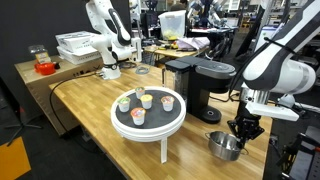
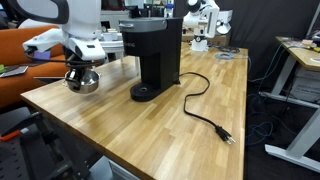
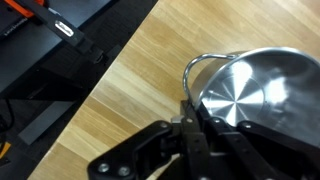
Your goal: Put the pot on the coffee maker
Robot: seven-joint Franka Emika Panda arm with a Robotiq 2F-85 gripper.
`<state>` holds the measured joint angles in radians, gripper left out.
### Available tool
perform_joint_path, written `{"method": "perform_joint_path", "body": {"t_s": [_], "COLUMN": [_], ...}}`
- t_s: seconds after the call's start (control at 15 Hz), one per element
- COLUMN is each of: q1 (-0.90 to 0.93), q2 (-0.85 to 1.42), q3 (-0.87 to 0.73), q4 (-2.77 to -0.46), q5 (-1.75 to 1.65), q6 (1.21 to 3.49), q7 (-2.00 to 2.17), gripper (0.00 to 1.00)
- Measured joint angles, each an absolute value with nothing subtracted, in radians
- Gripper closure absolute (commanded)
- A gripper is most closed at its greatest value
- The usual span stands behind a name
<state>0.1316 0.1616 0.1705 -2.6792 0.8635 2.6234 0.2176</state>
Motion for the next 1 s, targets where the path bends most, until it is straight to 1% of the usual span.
{"method": "perform_joint_path", "body": {"t_s": [0.27, 0.4, 0.67, 0.73, 0.8, 1.0], "q1": [0.144, 0.159, 0.174, 0.174, 0.174, 0.174], "q2": [0.14, 0.123, 0.121, 0.117, 0.106, 0.088], "q3": [0.162, 0.154, 0.121, 0.121, 0.124, 0.13], "q4": [-2.754, -2.783, -2.771, -2.769, -2.774, -2.772], "q5": [0.825, 0.736, 0.52, 0.517, 0.524, 0.538], "q6": [2.702, 2.738, 2.758, 2.757, 2.756, 2.755], "q7": [0.381, 0.516, 0.804, 0.827, 0.835, 0.841], "gripper": [0.98, 0.98, 0.98, 0.98, 0.93, 0.93]}}
